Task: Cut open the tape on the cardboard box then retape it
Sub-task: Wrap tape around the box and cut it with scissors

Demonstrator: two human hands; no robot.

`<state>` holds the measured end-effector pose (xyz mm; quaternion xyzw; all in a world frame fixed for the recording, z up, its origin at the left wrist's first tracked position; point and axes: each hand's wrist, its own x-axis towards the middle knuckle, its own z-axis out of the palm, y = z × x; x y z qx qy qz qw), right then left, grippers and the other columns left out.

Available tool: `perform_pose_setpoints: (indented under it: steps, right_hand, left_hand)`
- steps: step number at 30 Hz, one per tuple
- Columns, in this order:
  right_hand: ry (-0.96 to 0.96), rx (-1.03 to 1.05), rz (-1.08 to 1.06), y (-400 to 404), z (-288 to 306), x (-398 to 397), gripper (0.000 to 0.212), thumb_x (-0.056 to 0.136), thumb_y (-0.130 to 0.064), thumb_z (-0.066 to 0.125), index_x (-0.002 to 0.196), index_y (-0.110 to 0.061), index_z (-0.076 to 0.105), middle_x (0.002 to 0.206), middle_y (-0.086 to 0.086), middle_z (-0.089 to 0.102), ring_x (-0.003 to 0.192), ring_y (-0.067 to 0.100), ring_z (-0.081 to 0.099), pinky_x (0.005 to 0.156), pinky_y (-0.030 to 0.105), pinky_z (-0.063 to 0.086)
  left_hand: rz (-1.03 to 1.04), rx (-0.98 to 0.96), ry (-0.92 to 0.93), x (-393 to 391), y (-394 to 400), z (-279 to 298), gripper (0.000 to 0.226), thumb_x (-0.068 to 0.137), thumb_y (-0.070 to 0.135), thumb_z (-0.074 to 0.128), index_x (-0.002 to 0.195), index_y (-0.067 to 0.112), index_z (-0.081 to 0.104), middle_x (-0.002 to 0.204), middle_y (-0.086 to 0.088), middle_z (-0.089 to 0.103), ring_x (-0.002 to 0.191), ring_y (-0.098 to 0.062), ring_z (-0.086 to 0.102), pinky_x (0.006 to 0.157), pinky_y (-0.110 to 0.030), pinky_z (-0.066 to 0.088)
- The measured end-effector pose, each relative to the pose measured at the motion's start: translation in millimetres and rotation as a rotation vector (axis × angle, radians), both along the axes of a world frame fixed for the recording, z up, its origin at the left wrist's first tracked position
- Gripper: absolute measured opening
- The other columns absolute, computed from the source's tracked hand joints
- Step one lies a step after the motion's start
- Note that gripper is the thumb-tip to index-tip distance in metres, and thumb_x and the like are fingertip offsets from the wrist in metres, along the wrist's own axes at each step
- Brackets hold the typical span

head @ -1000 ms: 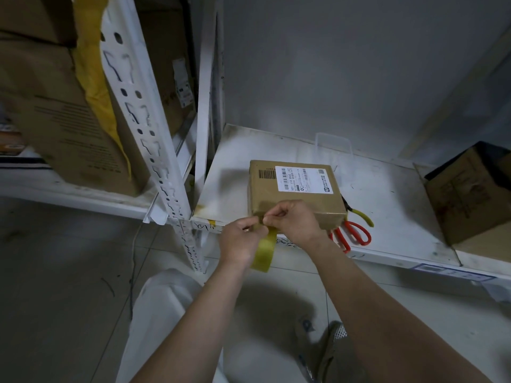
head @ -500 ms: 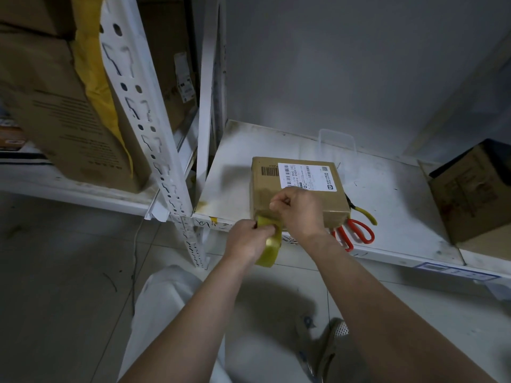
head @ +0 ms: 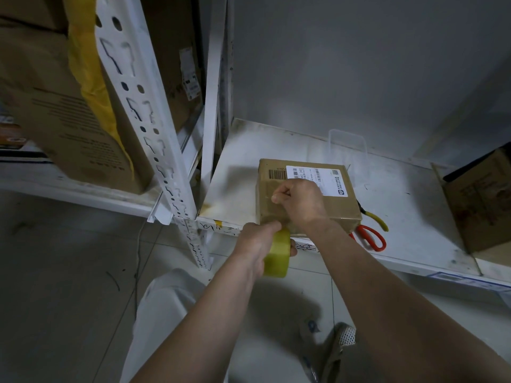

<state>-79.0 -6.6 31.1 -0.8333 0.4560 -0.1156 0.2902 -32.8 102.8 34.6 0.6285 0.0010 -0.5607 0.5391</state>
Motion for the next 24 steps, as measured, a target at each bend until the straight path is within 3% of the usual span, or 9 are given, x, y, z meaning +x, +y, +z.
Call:
perform_pose_setpoints:
  steps: [5, 10, 16, 20, 22, 24]
  right_hand:
    - [0.08, -0.034, 0.055, -2.3, 1.4, 4.0, 0.009, 0.087, -0.019, 0.063, 0.086, -0.018, 0.072, 0.093, -0.003, 0.071, 0.09, 0.013, 0.062, 0.082, 0.025, 0.045]
    - [0.109, -0.042, 0.056, -5.4, 2.4, 6.4, 0.011, 0.089, -0.019, 0.061, 0.086, -0.021, 0.071, 0.093, -0.004, 0.071, 0.082, 0.008, 0.056, 0.076, 0.021, 0.041]
    - [0.149, -0.071, 0.082, -5.3, 1.9, 9.3, 0.01, 0.088, -0.02, 0.061, 0.086, -0.02, 0.071, 0.093, -0.004, 0.071, 0.081, 0.009, 0.056, 0.072, 0.02, 0.038]
    - [0.231, -0.204, 0.109, -1.8, 0.0, 10.7, 0.009, 0.087, -0.024, 0.061, 0.084, -0.022, 0.068, 0.093, -0.003, 0.067, 0.094, 0.016, 0.058, 0.071, 0.024, 0.037]
    - [0.227, -0.272, 0.114, 2.0, -4.6, 9.8, 0.008, 0.087, -0.026, 0.06, 0.092, -0.021, 0.064, 0.093, -0.002, 0.065, 0.1, 0.017, 0.053, 0.071, 0.025, 0.035]
    - [0.223, -0.3, 0.119, 3.9, -8.9, 8.4, 0.025, 0.086, -0.031, 0.061, 0.106, -0.02, 0.052, 0.093, 0.002, 0.061, 0.1, 0.019, 0.05, 0.071, 0.029, 0.038]
  left_hand:
    - [0.052, 0.007, 0.056, 0.2, -5.5, -7.0, 0.026, 0.091, 0.004, 0.051, 0.11, -0.014, 0.056, 0.066, -0.023, 0.06, 0.037, -0.025, 0.058, 0.04, -0.031, 0.054]
    - [0.062, 0.014, 0.037, 1.5, -11.6, -14.0, 0.026, 0.09, 0.007, 0.053, 0.11, -0.011, 0.057, 0.068, -0.023, 0.064, 0.042, -0.027, 0.06, 0.051, -0.039, 0.057]
    - [0.047, 0.024, 0.021, 3.3, -14.0, -24.2, 0.028, 0.091, 0.012, 0.055, 0.11, -0.008, 0.056, 0.07, -0.023, 0.066, 0.047, -0.029, 0.063, 0.052, -0.037, 0.058]
    - [0.035, 0.023, 0.019, 2.6, -11.6, -25.4, 0.026, 0.093, 0.011, 0.052, 0.108, -0.01, 0.058, 0.067, -0.022, 0.065, 0.042, -0.027, 0.061, 0.042, -0.03, 0.053]
    - [0.037, 0.016, 0.029, 2.7, -12.0, -27.3, 0.028, 0.092, 0.011, 0.053, 0.108, -0.012, 0.057, 0.067, -0.023, 0.065, 0.042, -0.027, 0.062, 0.043, -0.03, 0.053]
    - [0.048, 0.008, 0.033, 3.3, -12.1, -29.7, 0.027, 0.091, 0.01, 0.054, 0.106, -0.012, 0.058, 0.069, -0.023, 0.064, 0.042, -0.028, 0.061, 0.044, -0.031, 0.054]
